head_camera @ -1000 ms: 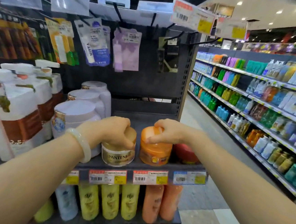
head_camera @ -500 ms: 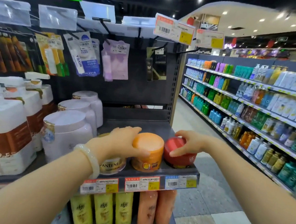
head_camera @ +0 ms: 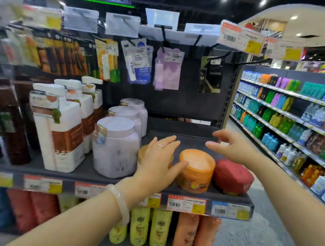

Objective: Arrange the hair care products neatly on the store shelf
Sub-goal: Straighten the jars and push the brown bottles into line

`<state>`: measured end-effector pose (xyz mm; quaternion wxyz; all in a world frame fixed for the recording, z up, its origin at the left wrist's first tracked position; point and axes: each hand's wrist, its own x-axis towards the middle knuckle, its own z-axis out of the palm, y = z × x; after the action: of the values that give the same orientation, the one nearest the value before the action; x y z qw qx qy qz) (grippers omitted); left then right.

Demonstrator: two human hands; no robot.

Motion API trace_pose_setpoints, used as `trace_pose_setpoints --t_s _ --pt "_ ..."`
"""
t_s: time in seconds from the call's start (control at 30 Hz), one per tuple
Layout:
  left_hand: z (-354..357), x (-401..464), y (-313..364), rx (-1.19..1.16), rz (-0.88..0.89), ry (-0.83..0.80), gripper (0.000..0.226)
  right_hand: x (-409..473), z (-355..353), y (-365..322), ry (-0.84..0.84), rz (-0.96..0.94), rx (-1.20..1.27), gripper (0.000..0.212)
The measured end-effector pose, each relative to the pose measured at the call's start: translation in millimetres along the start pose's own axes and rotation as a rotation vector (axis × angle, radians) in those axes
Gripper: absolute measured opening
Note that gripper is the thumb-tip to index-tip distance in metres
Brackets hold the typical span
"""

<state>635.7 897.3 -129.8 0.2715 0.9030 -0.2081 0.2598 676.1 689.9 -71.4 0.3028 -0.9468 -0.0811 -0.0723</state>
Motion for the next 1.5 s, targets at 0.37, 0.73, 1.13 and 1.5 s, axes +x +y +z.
trace_pose_setpoints --t_s 0.37,0.73,1.13,1.5 --pt "-59 -68 -97 -0.196 -0.466 0.305 0.096 27 122 -130 -0.281 -0.276 0.058 0.099" --pt "-62 -56 -139 -0.425 -0.512 0.119 0.113 24 131 -141 -0.158 -0.198 0.109 0.085" --pt "-81 -90 -126 -0.314 -0.32 0.33 0.072 7 123 -183 0.124 -0.284 0.35 0.072" --pt "-143 -155 -201 -0.067 -0.593 0.538 0.055 12 197 -264 0.161 -0.547 -0.126 0.095"
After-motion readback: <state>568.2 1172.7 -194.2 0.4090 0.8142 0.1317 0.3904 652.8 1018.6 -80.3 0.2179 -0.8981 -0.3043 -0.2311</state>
